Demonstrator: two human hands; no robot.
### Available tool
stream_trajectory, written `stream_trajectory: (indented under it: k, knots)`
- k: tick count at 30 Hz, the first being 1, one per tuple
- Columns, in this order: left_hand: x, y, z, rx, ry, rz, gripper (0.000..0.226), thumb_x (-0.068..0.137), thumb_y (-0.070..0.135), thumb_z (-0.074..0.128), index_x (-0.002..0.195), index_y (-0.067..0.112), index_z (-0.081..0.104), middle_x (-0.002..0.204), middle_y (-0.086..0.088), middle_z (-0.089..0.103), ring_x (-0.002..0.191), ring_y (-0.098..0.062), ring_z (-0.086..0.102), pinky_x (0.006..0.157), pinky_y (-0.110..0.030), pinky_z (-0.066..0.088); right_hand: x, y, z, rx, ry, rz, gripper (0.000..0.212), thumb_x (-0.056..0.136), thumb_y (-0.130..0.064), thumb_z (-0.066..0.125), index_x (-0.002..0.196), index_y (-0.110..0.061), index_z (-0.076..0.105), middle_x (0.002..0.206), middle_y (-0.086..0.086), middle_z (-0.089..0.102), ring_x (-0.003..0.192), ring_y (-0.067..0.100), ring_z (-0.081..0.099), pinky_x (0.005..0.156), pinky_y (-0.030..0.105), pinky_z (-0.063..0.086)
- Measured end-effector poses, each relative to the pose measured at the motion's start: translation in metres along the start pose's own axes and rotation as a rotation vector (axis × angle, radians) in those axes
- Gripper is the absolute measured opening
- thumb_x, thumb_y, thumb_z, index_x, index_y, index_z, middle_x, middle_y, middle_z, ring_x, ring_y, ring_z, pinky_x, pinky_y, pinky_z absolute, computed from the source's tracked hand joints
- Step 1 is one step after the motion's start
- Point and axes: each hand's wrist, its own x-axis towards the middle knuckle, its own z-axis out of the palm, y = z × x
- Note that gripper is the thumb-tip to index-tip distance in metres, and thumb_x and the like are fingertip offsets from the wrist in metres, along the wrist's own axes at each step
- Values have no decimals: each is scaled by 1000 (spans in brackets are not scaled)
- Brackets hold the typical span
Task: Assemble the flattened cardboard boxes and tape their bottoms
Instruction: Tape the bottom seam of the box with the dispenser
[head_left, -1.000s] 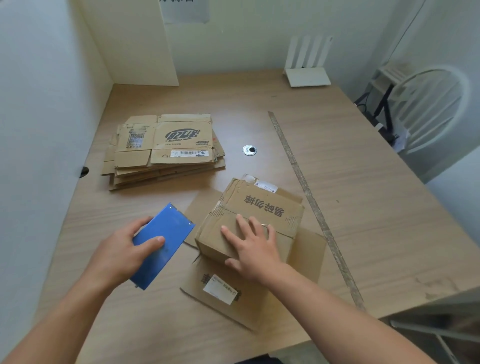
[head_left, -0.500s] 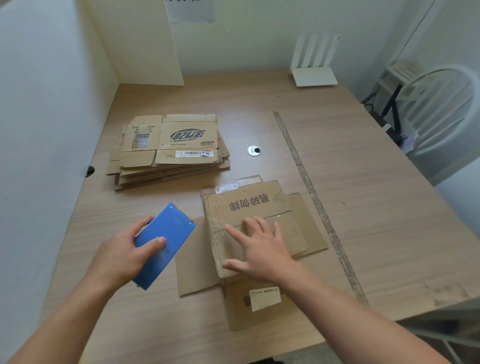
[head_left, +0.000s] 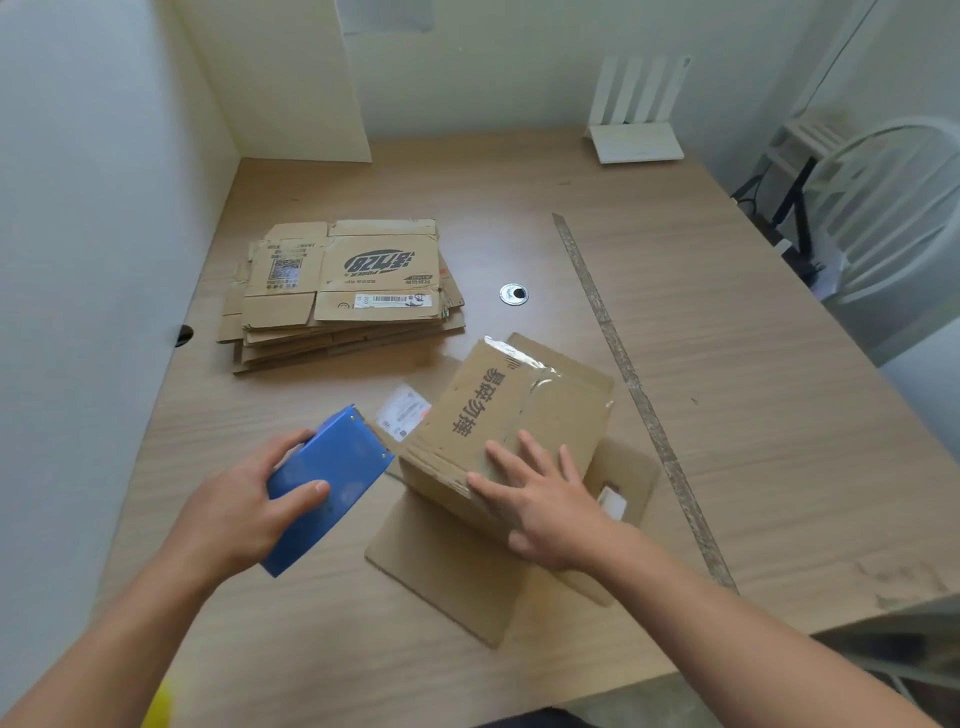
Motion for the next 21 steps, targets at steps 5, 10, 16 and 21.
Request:
stream_trajectory:
  k: [5, 10, 16, 21]
  knots:
    - [8, 5, 4, -15, 20, 52, 51, 87, 39, 70, 133, 49, 50, 104, 8, 64, 86, -18, 59, 66, -33, 44, -9, 22, 4, -66, 16, -64, 99, 87, 2, 47, 147, -63, 2, 164, -13, -20, 148, 25, -29, 113, 60, -18]
    - [16, 10, 7, -9, 36, 103, 53, 87, 41, 70, 134, 52, 48, 102, 10, 64, 81, -5, 57, 62, -28, 43, 7, 19, 9, 31, 100, -82, 71, 98, -27, 54, 146, -63, 16, 167, -12, -5, 152, 21, -17, 114, 54, -19]
    - [13, 9, 5, 68, 26, 255, 58, 87, 37, 73, 138, 46, 49, 109, 13, 67, 85, -21, 61, 72, -35, 48, 32, 22, -4, 53, 153, -104, 64, 101, -17, 50, 146, -58, 30, 167, -13, 5, 153, 22, -11, 116, 56, -15]
    - [7, 7, 6, 256, 200, 648, 54, 83, 51, 52, 135, 34, 52, 89, 4, 73, 64, -23, 58, 55, -28, 40, 33, 19, -15, 97, 190, -111, 55, 102, -24, 50, 149, -49, 35, 166, -12, 12, 154, 24, -11, 122, 53, -5]
